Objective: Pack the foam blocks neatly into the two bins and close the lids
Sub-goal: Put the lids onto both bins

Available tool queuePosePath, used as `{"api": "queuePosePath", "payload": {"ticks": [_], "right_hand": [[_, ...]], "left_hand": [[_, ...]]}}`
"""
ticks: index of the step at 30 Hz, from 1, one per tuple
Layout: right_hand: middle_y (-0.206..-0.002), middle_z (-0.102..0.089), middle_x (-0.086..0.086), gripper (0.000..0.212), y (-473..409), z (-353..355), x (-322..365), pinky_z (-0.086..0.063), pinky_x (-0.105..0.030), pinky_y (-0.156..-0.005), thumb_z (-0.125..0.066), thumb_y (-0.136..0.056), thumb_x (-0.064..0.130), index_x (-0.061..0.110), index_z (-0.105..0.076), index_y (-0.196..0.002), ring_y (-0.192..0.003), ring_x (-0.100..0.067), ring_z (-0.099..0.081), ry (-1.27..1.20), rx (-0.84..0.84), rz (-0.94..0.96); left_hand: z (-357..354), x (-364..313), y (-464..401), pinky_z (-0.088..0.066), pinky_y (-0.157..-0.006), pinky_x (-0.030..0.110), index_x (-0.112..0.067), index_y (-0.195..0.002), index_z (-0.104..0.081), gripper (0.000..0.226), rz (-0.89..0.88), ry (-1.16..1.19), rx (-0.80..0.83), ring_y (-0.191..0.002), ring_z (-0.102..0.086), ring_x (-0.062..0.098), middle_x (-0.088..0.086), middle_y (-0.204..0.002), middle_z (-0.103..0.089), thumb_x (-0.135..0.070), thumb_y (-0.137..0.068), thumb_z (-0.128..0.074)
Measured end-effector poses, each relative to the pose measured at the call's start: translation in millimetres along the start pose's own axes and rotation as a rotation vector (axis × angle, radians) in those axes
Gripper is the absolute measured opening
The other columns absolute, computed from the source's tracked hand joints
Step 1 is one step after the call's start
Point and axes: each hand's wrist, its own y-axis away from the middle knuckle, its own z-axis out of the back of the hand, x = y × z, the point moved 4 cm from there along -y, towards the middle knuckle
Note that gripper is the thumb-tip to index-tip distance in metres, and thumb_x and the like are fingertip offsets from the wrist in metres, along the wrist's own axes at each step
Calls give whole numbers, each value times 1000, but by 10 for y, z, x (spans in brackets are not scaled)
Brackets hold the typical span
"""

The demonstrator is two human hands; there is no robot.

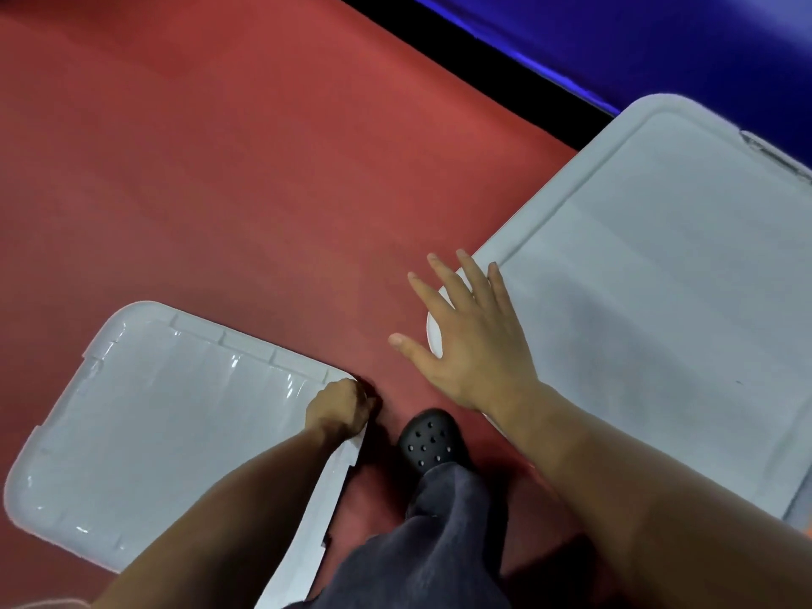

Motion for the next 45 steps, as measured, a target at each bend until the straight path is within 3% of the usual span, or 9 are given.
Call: {"api": "queuePosePath", "payload": {"ticks": [10,15,20,23,28,33,39,41,45], "right_hand": [[-168,13,12,73,74,439,-82,3,-44,-127,-39,-98,66,47,-3,-158,-154,-10,13,-433,162,-96],[-168,12,11,71,35,1183,32,2,-40,-126,-38,-99,64,50,1,-157,-156,-17,3,-441,60,-129],[-169,9,9,72,150,2087,138,-8,-45,-126,-40,-99,65,52,2,-156,-156,-24,-7,-449,-39,-198],[-170,6,5,75,290,2549,83,-15,-50,-124,-42,-95,69,55,2,-155,-156,-24,-7,-507,-98,-265],[-170,-9,-1,81,739,3229,-159,-23,-54,-120,-44,-94,70,47,-1,-158,-155,-28,-13,-802,-216,-488],[-166,-20,-4,100,1643,3594,-618,-47,-59,-104,-49,-79,86,47,-2,-158,-128,-41,-52,-1143,-137,-807],[-168,-13,-9,133,2888,3632,-1000,-38,-74,-100,-59,-50,99,44,-3,-158,-143,-51,-30,-1111,-43,-1047],[-163,-23,-7,135,3314,3546,-1107,-43,-70,-93,-62,-48,98,44,-5,-158,-135,-50,-39,-1146,-108,-1134],[-133,-52,-11,122,4170,3337,-1280,-49,-54,-69,-68,-44,95,29,-41,-142,-101,-40,-58,-1201,-145,-1311]], "left_hand": [[2342,-223,419,-44,-65,28,-5,-70,-58,34,-101,532,-388,-50,-57,5,3,-62,-66,-24,-96,-66],[3553,-685,1044,-55,-71,37,-12,-69,-50,35,-312,772,-496,-68,-66,24,5,-65,-62,-24,-98,-66],[4325,-1282,1864,-58,-83,32,-17,-70,-49,35,-520,895,-584,-67,-51,9,-1,-69,-46,-32,-98,-64],[4497,-1696,2346,-55,-99,43,-22,-73,-53,29,-638,1077,-423,-84,-62,11,-1,-86,-60,-32,-99,-63],[4474,-2501,3277,-56,-96,44,-19,-85,-54,20,-910,1156,-122,-116,-65,30,6,-110,-68,-29,-102,-58],[4194,-3109,3902,-56,-95,39,-18,-82,-47,25,-1069,1152,82,-117,-66,28,6,-114,-66,-27,-103,-56],[3455,-3682,4436,-54,-95,37,-17,-85,-52,20,-1126,1234,369,-119,-64,25,5,-120,-62,-24,-103,-55],[3140,-3871,4604,-54,-96,38,-16,-88,-55,17,-1117,1257,468,-122,-63,26,5,-125,-62,-23,-103,-55],[2508,-4195,4896,-55,-93,38,-17,-86,-68,23,-1099,1235,601,-120,-65,25,4,-122,-66,-23,-103,-55]]}}
